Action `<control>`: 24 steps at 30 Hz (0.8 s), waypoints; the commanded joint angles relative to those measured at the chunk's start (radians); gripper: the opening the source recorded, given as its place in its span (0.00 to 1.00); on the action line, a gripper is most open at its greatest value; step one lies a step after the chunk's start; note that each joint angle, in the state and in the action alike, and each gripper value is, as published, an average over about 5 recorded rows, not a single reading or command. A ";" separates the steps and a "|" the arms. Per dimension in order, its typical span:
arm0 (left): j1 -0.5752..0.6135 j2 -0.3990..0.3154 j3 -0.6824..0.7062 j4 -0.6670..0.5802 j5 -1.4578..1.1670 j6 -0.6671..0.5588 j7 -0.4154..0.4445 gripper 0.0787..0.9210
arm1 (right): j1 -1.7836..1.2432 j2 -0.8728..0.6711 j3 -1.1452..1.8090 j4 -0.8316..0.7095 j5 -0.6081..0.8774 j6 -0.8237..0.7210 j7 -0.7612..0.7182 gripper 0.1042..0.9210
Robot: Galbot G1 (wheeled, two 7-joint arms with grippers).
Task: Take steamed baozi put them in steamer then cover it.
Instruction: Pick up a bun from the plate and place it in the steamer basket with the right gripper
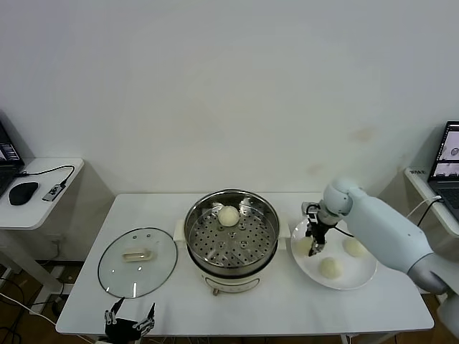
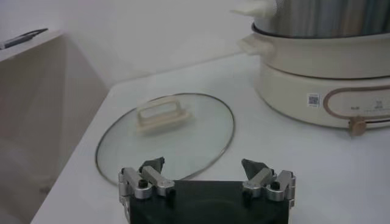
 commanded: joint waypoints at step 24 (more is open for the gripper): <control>-0.035 -0.008 -0.032 -0.067 -0.008 0.067 0.006 0.88 | 0.703 0.414 -0.533 0.069 0.584 -0.262 -0.035 0.62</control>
